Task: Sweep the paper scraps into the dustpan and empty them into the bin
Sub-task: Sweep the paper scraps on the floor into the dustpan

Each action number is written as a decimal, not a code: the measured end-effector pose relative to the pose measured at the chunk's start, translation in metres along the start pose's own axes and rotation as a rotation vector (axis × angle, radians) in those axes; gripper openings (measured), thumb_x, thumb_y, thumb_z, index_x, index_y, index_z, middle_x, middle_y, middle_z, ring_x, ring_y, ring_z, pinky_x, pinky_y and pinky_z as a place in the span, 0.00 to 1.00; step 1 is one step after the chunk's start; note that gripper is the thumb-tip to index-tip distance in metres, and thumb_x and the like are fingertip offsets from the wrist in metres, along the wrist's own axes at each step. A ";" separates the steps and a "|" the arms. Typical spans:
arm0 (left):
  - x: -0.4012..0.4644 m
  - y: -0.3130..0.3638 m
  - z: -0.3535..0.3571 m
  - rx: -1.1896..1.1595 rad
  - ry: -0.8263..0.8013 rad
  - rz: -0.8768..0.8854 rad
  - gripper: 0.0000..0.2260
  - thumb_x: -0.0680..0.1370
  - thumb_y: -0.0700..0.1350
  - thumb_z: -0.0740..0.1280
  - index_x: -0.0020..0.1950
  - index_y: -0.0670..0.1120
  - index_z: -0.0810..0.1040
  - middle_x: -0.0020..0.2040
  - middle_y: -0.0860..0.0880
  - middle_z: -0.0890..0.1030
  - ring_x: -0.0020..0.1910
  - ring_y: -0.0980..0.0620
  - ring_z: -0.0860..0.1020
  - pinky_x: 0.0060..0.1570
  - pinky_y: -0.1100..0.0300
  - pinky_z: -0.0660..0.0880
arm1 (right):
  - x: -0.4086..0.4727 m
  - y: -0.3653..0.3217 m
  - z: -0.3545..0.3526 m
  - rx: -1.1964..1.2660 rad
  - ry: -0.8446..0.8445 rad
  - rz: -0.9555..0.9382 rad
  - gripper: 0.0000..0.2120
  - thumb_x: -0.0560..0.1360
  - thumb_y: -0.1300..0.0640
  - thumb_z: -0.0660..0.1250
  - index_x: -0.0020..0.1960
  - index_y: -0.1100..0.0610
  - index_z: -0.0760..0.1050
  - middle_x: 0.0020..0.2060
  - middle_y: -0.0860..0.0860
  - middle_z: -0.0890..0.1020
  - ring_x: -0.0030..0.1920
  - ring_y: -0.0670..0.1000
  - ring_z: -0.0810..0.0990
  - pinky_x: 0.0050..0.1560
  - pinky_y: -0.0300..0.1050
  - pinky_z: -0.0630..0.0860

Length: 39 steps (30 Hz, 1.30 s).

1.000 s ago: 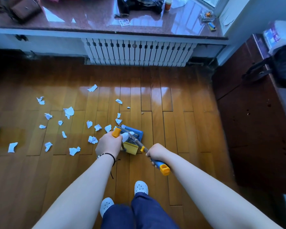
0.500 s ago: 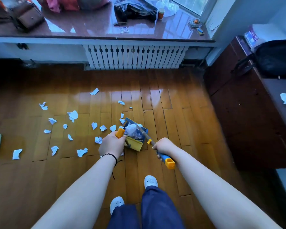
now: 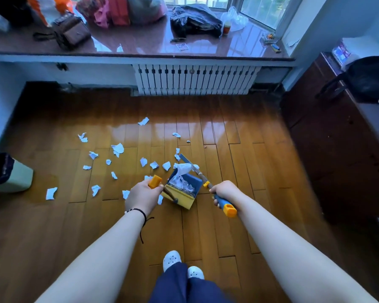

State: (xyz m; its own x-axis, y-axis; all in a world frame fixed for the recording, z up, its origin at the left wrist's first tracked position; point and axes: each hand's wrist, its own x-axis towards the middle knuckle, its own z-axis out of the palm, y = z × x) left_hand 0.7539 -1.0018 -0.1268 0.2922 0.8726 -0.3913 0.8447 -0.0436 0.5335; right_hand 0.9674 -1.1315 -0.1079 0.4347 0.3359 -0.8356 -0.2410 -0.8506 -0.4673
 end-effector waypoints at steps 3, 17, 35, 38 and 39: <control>-0.013 -0.022 -0.009 0.004 0.008 -0.028 0.12 0.77 0.61 0.66 0.50 0.54 0.81 0.39 0.53 0.81 0.41 0.48 0.78 0.37 0.58 0.72 | -0.004 0.008 0.013 0.035 -0.011 -0.003 0.02 0.79 0.64 0.62 0.49 0.62 0.74 0.35 0.57 0.77 0.27 0.50 0.75 0.23 0.39 0.74; -0.077 -0.096 -0.019 0.105 0.092 -0.056 0.16 0.78 0.62 0.65 0.56 0.53 0.81 0.43 0.51 0.82 0.43 0.47 0.78 0.36 0.58 0.75 | -0.008 0.050 0.081 0.101 -0.044 -0.008 0.15 0.80 0.63 0.60 0.65 0.61 0.73 0.35 0.51 0.72 0.30 0.47 0.71 0.14 0.32 0.68; -0.061 -0.204 -0.119 0.075 0.038 -0.074 0.15 0.77 0.62 0.67 0.52 0.52 0.82 0.38 0.54 0.81 0.40 0.51 0.79 0.37 0.57 0.78 | 0.026 0.050 0.156 0.150 0.094 0.101 0.17 0.77 0.66 0.60 0.66 0.63 0.70 0.37 0.60 0.76 0.29 0.53 0.75 0.25 0.42 0.74; -0.044 -0.214 -0.136 0.116 0.020 -0.050 0.17 0.77 0.62 0.67 0.55 0.51 0.82 0.40 0.54 0.81 0.40 0.52 0.79 0.35 0.60 0.75 | 0.026 0.038 0.177 0.192 0.090 0.090 0.17 0.78 0.67 0.60 0.66 0.63 0.70 0.37 0.59 0.76 0.30 0.53 0.75 0.27 0.43 0.74; -0.038 -0.215 -0.138 0.124 0.005 -0.035 0.17 0.77 0.62 0.67 0.56 0.52 0.82 0.41 0.54 0.81 0.42 0.51 0.79 0.35 0.60 0.75 | 0.028 0.035 0.184 0.189 0.107 0.089 0.16 0.78 0.67 0.60 0.66 0.63 0.70 0.37 0.59 0.76 0.30 0.53 0.75 0.27 0.43 0.74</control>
State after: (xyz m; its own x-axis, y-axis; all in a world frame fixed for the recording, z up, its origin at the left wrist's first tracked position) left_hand 0.4994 -0.9585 -0.1227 0.2591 0.8772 -0.4041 0.9036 -0.0724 0.4223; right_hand 0.8117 -1.0775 -0.2003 0.4915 0.2095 -0.8453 -0.4362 -0.7808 -0.4472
